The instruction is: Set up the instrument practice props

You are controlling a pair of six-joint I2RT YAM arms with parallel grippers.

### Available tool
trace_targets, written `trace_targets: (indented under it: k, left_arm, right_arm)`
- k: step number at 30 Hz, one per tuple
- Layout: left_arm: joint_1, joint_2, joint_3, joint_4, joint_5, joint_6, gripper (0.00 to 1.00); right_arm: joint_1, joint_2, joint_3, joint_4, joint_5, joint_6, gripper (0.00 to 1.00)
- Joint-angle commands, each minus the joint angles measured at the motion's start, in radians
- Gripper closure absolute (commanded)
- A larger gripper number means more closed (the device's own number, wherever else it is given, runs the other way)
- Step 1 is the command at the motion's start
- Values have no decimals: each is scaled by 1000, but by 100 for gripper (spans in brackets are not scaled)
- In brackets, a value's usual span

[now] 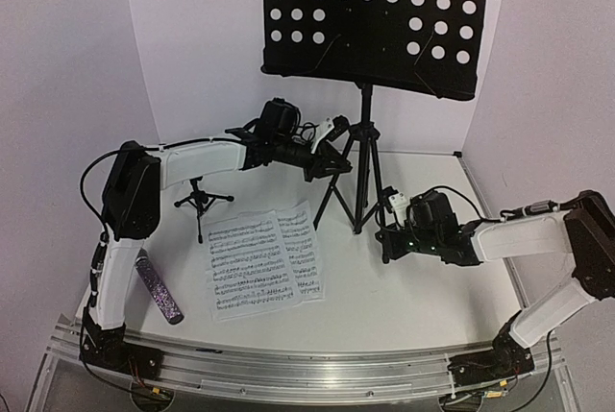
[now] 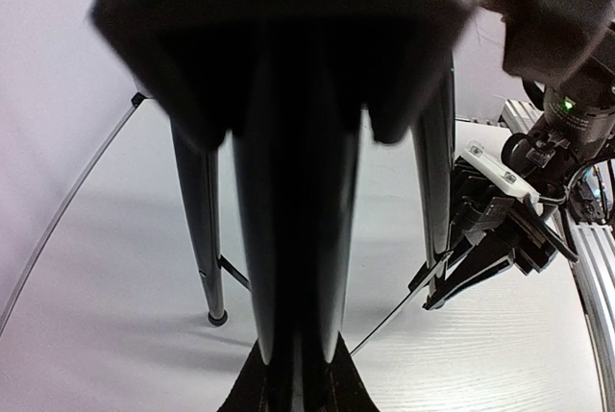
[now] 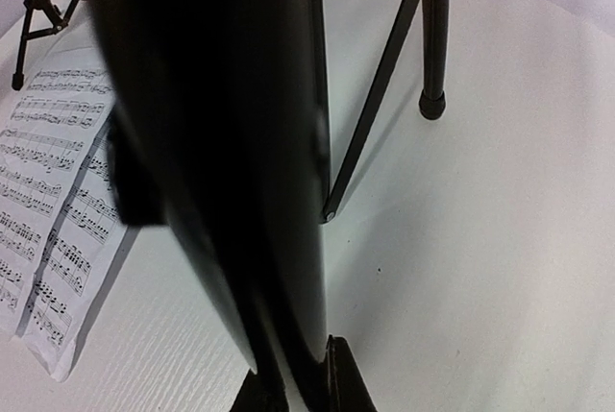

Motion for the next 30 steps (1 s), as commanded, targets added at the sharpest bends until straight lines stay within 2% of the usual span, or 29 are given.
trace_targets:
  k: [1,8,11,15,20,30]
  left_arm:
    - [29,-40,16,-25,-32,104,100]
    - [35,-56,50,-131,-3,153,100]
    - [35,-94,5,-159,11,174,100]
    - [35,-124,-49,-176,18,187,100]
    - [54,-126,-2,-262,6,249,100]
    - [99,-126,1,-419,2,363,100]
  right_arm:
    - [17,-44,-77,-274,187,301,100]
    - [53,-147,-139,-363,254,399,100]
    - [89,-131,-135,-434,295,467,100]
    - [135,-101,-173,-418,328,536,100]
    - [149,-121,-210,-416,350,582,100]
    - [211,-109,-177,-580,374,696,100]
